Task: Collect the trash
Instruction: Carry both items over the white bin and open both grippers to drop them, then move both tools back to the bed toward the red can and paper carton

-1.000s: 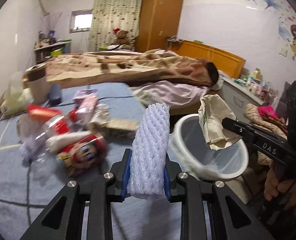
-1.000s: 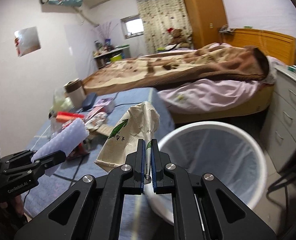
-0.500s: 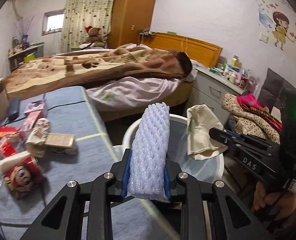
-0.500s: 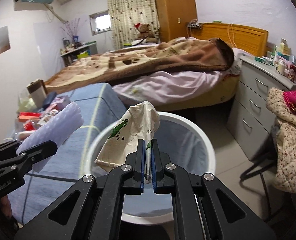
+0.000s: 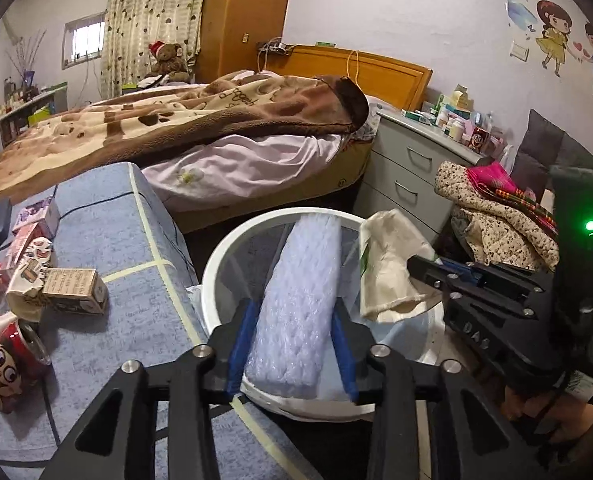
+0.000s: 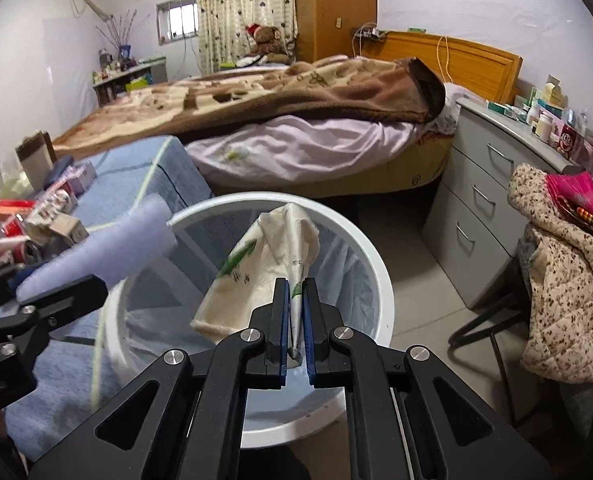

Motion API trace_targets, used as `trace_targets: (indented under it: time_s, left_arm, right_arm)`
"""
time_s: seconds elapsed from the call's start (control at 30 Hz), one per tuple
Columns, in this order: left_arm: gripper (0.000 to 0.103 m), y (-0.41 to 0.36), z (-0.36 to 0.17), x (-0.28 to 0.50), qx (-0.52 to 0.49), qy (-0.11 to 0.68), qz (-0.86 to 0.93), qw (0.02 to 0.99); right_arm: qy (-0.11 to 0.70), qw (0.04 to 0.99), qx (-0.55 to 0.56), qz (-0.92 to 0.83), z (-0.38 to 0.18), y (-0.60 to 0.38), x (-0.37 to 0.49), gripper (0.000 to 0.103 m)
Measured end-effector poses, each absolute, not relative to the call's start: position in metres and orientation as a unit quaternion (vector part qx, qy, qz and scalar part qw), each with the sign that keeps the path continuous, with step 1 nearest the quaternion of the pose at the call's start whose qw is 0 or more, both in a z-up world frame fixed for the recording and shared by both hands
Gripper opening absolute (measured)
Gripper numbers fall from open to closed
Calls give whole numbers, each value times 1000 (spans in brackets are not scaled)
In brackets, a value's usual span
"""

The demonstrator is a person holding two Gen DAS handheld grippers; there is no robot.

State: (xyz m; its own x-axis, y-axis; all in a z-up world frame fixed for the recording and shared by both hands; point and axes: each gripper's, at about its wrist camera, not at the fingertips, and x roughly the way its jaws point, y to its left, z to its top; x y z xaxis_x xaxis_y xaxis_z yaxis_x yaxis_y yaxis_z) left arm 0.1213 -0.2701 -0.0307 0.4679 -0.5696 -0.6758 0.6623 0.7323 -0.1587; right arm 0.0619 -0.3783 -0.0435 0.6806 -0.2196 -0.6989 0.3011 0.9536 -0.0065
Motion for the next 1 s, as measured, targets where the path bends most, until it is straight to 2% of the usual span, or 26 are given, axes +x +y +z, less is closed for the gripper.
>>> trace_targets:
  time_s: [0.07,0.1,0.13,0.23,1.0]
  left_arm:
    - [42,-270,-32,123,59,371,-364,852]
    - [50,-270,-33,124,58,372,-362,853]
    - [53,-269,-34,126,57,373,-361,853]
    - [53,-263,-34,127,53,374,-358,854]
    - [54,-141,8,124,9,313,-268,911]
  right_arm:
    - [379,913,54,-145,-46,-379,62,10]
    - [379,912,52,-148,-46,-379,62,16]
    - [380,911,49,-153,-46,-378,62,22]
    - [379,912,51,-151,-44,-378,61,35]
    - [296,952,52,-54,-7,-314,75,37]
